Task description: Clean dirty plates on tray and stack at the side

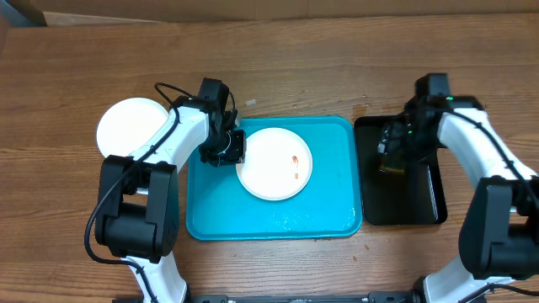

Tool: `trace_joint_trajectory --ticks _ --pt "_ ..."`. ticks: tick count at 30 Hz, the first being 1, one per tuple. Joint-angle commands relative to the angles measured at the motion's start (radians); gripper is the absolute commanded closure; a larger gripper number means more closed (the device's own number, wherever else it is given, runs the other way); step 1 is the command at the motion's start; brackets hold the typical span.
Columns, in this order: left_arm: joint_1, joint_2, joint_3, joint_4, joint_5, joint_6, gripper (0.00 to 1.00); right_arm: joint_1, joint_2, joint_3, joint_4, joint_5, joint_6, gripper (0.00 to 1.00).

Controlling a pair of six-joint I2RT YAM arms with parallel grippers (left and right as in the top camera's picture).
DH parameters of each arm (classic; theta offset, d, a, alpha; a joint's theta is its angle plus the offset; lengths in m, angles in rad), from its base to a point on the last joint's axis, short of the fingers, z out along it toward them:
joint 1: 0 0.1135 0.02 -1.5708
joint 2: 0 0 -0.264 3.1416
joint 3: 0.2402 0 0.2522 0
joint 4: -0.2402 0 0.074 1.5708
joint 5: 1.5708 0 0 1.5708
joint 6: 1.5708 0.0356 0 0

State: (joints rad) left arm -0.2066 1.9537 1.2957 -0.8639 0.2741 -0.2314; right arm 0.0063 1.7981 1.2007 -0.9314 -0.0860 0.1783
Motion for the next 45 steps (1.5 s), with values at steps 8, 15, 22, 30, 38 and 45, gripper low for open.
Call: trace_joint_trajectory --ticks 8,15,22,30,38,45 --pt "0.002 -0.024 -0.010 0.002 0.011 0.018 0.77 0.088 -0.018 -0.125 0.116 0.220 0.085 0.21" --pt "0.002 -0.024 -0.010 0.004 0.011 0.018 0.77 0.088 -0.018 -0.129 0.101 0.216 0.085 0.79" --pt "0.002 -0.024 -0.010 0.003 0.011 0.018 0.77 0.088 -0.018 -0.126 0.105 0.217 0.084 0.39" --pt "0.002 -0.024 -0.010 0.003 0.011 0.018 0.77 0.088 -0.018 -0.122 0.195 0.287 0.081 0.29" --pt "0.002 -0.024 -0.010 0.001 0.011 0.018 0.77 0.088 -0.018 -0.127 0.219 0.276 0.081 0.96" --pt "0.002 -0.024 -0.010 0.001 0.011 0.018 0.76 0.087 -0.018 -0.128 0.274 0.324 0.080 0.25"
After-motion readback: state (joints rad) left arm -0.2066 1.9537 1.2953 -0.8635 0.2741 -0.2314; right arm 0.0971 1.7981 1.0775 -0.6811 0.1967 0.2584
